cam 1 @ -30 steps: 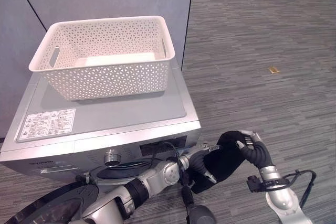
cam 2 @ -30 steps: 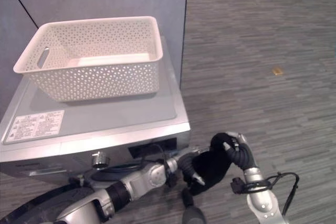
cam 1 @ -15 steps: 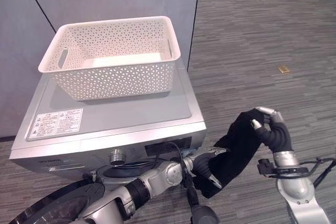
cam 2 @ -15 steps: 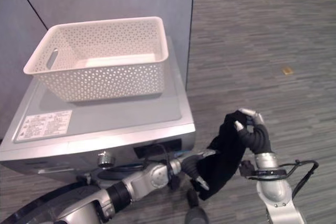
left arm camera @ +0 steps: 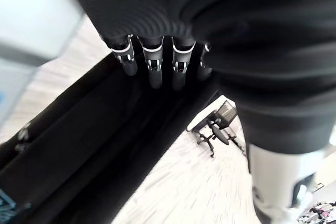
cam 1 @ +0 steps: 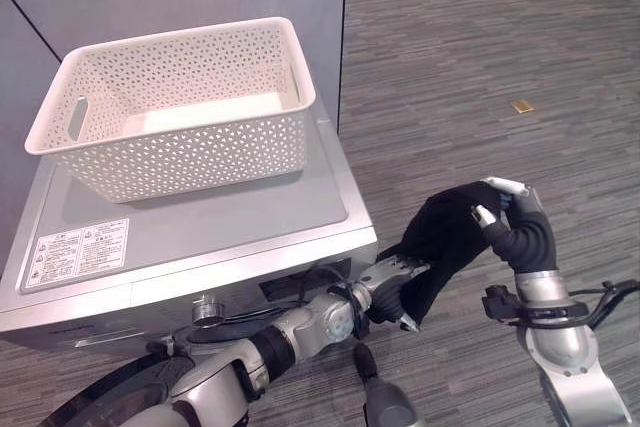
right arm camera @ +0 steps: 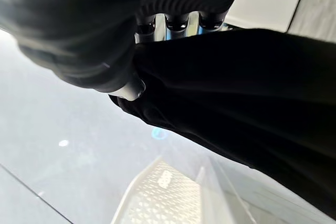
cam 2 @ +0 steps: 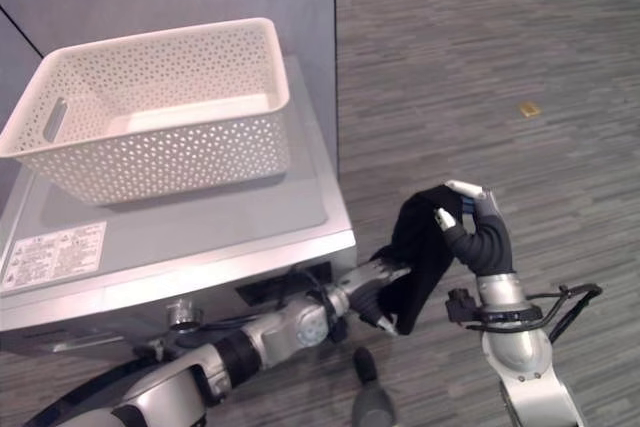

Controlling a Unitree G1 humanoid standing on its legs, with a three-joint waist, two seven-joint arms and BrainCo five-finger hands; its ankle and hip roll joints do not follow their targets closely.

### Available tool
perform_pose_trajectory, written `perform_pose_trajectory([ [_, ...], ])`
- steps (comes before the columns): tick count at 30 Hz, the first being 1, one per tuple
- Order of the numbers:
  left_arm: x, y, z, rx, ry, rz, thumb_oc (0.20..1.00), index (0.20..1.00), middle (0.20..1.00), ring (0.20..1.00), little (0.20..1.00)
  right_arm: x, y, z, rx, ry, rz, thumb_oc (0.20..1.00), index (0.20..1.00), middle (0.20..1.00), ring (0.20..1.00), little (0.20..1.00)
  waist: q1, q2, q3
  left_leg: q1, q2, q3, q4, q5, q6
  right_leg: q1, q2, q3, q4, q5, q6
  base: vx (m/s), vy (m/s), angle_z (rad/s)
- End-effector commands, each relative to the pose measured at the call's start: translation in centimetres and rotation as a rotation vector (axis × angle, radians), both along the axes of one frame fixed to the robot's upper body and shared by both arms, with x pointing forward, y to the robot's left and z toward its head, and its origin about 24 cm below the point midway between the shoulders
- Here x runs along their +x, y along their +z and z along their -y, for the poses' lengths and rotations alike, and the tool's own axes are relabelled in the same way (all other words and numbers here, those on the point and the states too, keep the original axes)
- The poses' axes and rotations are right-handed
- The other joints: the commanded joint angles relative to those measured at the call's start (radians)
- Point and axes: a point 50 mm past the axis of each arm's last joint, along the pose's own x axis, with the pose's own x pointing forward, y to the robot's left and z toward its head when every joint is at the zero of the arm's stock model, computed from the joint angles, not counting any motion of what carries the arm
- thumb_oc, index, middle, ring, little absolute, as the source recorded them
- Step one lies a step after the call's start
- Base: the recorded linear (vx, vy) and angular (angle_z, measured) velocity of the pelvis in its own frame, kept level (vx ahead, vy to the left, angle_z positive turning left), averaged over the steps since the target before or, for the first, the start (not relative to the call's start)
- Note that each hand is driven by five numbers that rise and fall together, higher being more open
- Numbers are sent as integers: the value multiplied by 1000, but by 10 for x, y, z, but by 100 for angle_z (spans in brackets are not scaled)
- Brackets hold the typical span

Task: Grab the laundry basket,head to the washer,open it,put in the laundry and shut it.

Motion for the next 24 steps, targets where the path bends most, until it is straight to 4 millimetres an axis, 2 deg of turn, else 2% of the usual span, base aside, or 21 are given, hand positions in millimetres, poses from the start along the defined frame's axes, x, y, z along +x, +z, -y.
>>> perform_pose_trajectory([
  [1, 25, 17, 4, 45, 51, 168, 1000, 1000, 1000, 1000, 1000, -9, 35, -14, 56, 144, 210, 200, 200, 200, 200, 200, -29, -71, -58, 3, 95, -14, 43, 26, -71, 121, -11, 15, 115, -210, 35, 26, -48, -4],
  [5, 26, 12, 6, 83, 68, 157, 1000, 1000, 1000, 1000, 1000, -7, 41, -18, 90, 178, 236, 200, 200, 200, 200, 200, -30, -74, -64, 10, 103, -10, 33, 34, -74, 123, -2, 13, 112, -211, 30, 26, -51, -3],
  [7, 24, 1, 7, 69, 120, 56, 1000, 1000, 1000, 1000, 1000, -9, 41, -18, 110, 177, 230, 200, 200, 200, 200, 200, -27, -77, -66, 11, 109, -11, 29, 44, -79, 126, 6, 6, 113, -214, 25, 20, -62, -2],
  [12, 23, -2, 8, 59, 130, 23, 1000, 1000, 1000, 1000, 1000, -9, 40, -17, 116, 169, 224, 200, 200, 200, 200, 200, -27, -77, -66, 8, 112, -15, 30, 49, -81, 127, 8, 3, 114, -215, 23, 0, -8, -1],
  [13, 18, -6, 11, 45, 127, -31, 1000, 1000, 1000, 1000, 1000, -8, 38, -15, 123, 158, 214, 200, 200, 200, 200, 200, -28, -79, -63, 7, 114, -15, 33, 56, -82, 127, 10, 2, 115, -215, 22, -2, -73, -1],
  [14, 8, -12, 17, 12, 99, -134, 1000, 1000, 1000, 1000, 1000, -9, 28, -9, 133, 111, 156, 200, 200, 200, 200, 200, -30, -75, -55, 11, 123, -18, 40, 70, -86, 138, 18, -2, 119, -224, 17, -21, -117, 2],
  [17, -9, -33, 17, 25, 103, -284, 1000, 1000, 1000, 1000, 1000, -13, 22, 0, 141, 41, 126, 200, 200, 200, 200, 200, -20, -69, -52, 2, 134, -25, 47, 103, -91, 139, 25, -12, 119, -223, 7, -22, -78, -1],
  [21, -14, -47, 12, 27, 149, -376, 1000, 1000, 1000, 1000, 1000, -16, 24, 1, 122, 17, 141, 200, 200, 200, 200, 200, -22, -62, -41, -4, 143, -26, 52, 127, -98, 138, 30, -15, 117, -224, 2, -21, -44, -1],
  [24, -17, -47, 11, -7, 139, -427, 1000, 1000, 1000, 1000, 1000, -15, 23, 3, 96, -10, 133, 200, 200, 200, 200, 200, -18, -50, -34, -4, 149, -22, 54, 142, -101, 138, 35, -12, 109, -222, -1, -13, -33, 6],
])
